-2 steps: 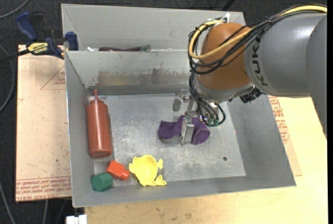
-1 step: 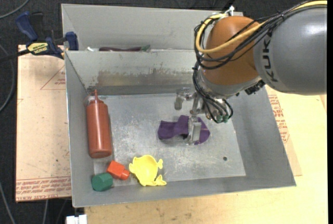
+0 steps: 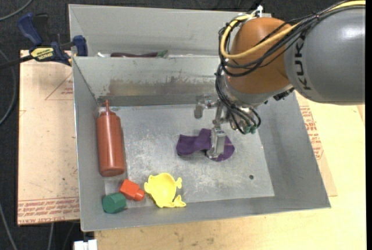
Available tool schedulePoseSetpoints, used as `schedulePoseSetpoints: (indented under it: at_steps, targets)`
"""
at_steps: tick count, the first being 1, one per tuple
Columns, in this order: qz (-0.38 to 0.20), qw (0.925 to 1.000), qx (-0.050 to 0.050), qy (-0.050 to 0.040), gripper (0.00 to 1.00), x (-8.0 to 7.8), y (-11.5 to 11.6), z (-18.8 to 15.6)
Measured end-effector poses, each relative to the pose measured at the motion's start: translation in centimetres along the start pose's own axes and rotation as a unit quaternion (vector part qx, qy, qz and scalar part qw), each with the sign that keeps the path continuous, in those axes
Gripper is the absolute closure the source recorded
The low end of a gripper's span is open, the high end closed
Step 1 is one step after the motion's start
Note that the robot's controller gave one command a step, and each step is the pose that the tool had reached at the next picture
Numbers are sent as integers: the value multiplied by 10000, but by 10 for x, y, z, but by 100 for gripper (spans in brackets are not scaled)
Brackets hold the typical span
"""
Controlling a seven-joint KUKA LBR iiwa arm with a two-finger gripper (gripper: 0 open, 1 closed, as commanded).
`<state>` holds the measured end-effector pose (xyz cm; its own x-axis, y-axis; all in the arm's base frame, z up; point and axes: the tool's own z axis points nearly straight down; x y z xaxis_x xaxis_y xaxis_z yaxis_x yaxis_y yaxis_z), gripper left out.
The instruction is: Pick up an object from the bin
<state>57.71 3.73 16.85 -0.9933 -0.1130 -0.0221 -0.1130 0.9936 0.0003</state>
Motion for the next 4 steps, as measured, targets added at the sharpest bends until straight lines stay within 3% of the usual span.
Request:
schedulePoseSetpoints:
  at_steps: [1,2,3,4]
  targets:
    - [456,9989,-6,107,0,12,-11,66]
    - [-459,9989,-7,-24,100,-9,-13,98]
    - [-458,9989,-7,-24,100,-9,-13,98]
    - [-203,9998,-9,-73,100,-7,-2,-63]
